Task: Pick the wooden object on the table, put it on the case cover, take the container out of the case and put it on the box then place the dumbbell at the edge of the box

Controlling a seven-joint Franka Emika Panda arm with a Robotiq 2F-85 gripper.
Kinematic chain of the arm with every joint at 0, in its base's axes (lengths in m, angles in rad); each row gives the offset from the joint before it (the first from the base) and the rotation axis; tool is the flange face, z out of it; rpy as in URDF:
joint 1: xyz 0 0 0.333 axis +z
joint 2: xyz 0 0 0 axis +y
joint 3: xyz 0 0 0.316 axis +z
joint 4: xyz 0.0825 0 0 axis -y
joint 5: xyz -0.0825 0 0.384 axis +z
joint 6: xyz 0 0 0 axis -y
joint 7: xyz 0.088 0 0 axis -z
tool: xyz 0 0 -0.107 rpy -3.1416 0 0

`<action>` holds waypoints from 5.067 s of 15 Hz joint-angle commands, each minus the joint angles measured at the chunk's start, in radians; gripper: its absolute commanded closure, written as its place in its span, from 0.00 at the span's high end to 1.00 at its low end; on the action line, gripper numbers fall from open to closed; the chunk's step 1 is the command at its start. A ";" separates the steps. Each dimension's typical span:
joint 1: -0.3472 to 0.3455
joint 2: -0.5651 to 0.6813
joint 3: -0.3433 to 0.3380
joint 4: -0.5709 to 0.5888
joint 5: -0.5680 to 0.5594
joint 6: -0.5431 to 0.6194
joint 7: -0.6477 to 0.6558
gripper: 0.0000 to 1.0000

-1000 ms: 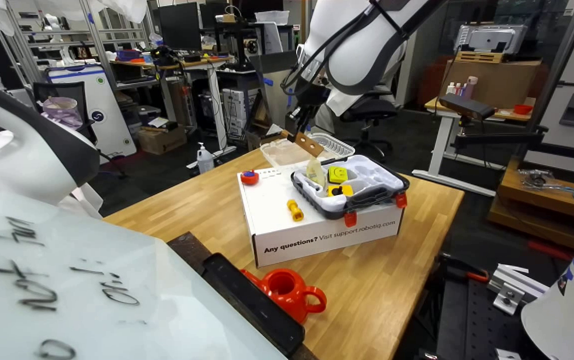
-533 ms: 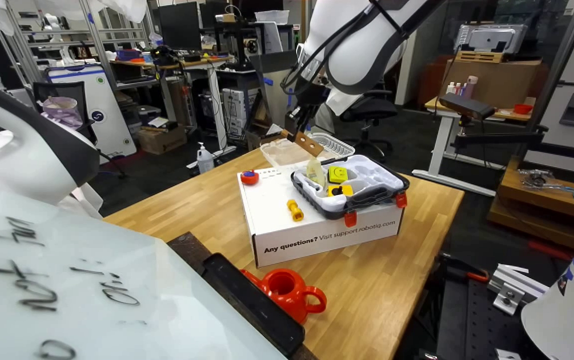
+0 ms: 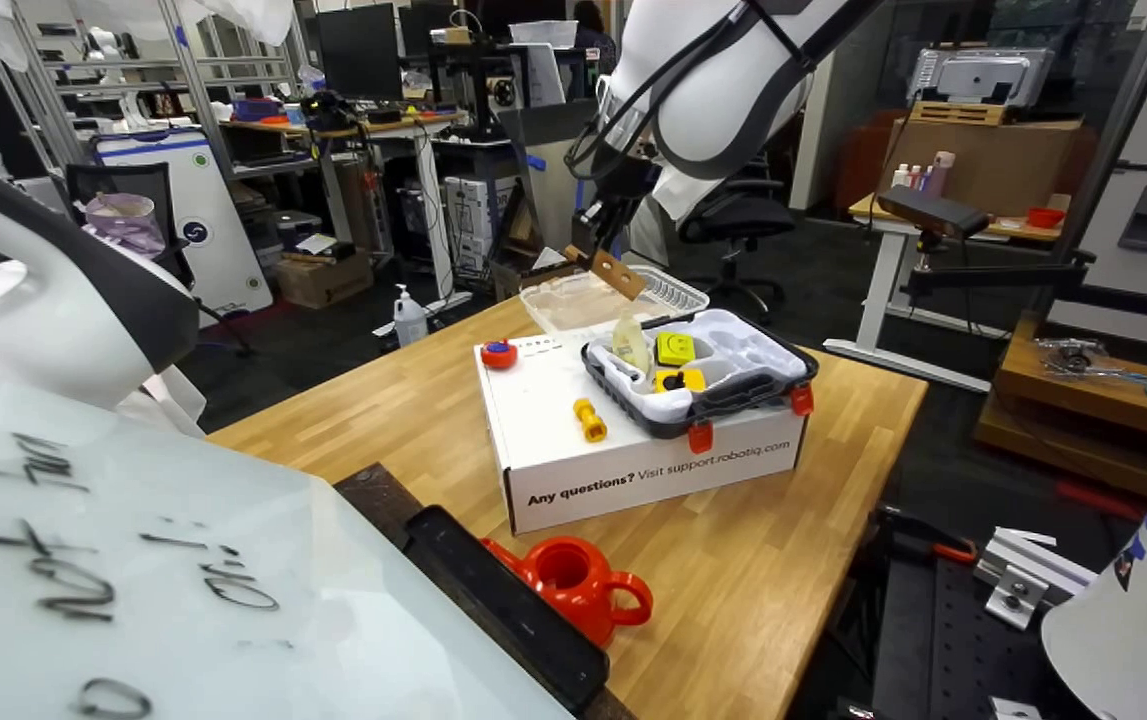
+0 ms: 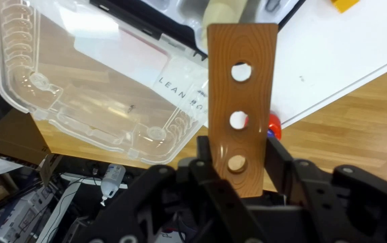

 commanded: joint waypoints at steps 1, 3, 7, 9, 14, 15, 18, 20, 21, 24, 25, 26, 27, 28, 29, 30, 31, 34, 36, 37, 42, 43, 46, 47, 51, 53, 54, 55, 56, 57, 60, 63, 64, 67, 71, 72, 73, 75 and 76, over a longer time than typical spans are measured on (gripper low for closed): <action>-0.031 0.047 -0.031 0.095 -0.087 -0.010 0.040 0.18; -0.038 0.087 -0.059 0.159 -0.113 -0.004 0.037 0.18; -0.053 0.208 -0.081 0.307 -0.054 -0.024 0.009 0.18; -0.046 0.190 -0.091 0.274 -0.058 -0.002 0.005 0.43; -0.045 0.245 -0.096 0.334 -0.050 -0.002 0.006 0.43; -0.045 0.245 -0.096 0.334 -0.050 -0.002 0.006 0.43; -0.045 0.245 -0.096 0.334 -0.050 -0.002 0.007 0.43; -0.045 0.245 -0.096 0.334 -0.050 -0.003 0.007 0.43; -0.045 0.245 -0.096 0.334 -0.050 -0.003 0.007 0.18; -0.052 0.277 -0.094 0.361 -0.037 0.000 0.003 0.18; -0.058 0.293 -0.090 0.372 -0.023 0.006 -0.001 0.18; -0.063 0.311 -0.086 0.385 -0.005 0.009 -0.006 0.18; -0.069 0.333 -0.081 0.402 0.015 0.015 -0.013 0.18; -0.071 0.358 -0.082 0.421 0.027 0.016 -0.014 0.18; -0.074 0.384 -0.080 0.441 0.039 0.017 -0.020 0.18; -0.076 0.409 -0.078 0.462 0.051 0.013 -0.024 0.18; -0.078 0.439 -0.079 0.486 0.056 0.012 -0.027 0.18; -0.086 0.519 -0.069 0.555 0.081 -0.002 -0.035 0.18; -0.087 0.561 -0.065 0.593 0.092 -0.007 -0.037 0.18; -0.087 0.579 -0.062 0.610 0.098 -0.011 -0.038 0.18; -0.089 0.632 -0.068 0.651 0.102 -0.027 -0.034 0.18; -0.090 0.637 -0.069 0.653 0.101 -0.029 -0.034 0.18; -0.098 0.642 -0.063 0.640 0.104 -0.032 -0.038 0.18; -0.099 0.642 -0.060 0.637 0.106 -0.035 -0.039 0.18; -0.099 0.643 -0.046 0.626 0.110 -0.046 -0.042 0.18; -0.102 0.640 -0.037 0.624 0.114 -0.055 -0.046 0.18; -0.103 0.639 -0.033 0.624 0.117 -0.058 -0.048 0.18; -0.104 0.638 -0.030 0.623 0.120 -0.060 -0.051 0.18; -0.103 0.637 -0.028 0.621 0.122 -0.061 -0.055 0.18; -0.104 0.635 -0.024 0.620 0.124 -0.061 -0.060 0.18; -0.106 0.630 -0.011 0.614 0.132 -0.062 -0.073 0.18; -0.105 0.626 -0.007 0.601 0.135 -0.061 -0.080 0.18; -0.105 0.625 -0.006 0.597 0.135 -0.062 -0.081 0.18; -0.104 0.623 -0.008 0.581 0.133 -0.065 -0.082 0.18; -0.102 0.620 -0.011 0.575 0.131 -0.067 -0.081 0.18; -0.101 0.619 -0.012 0.574 0.129 -0.069 -0.081 0.57; -0.101 0.618 -0.012 0.574 0.129 -0.071 -0.081 0.70; -0.098 0.614 -0.016 0.568 0.125 -0.074 -0.083 0.83; -0.099 0.610 -0.014 0.565 0.127 -0.078 -0.084 0.89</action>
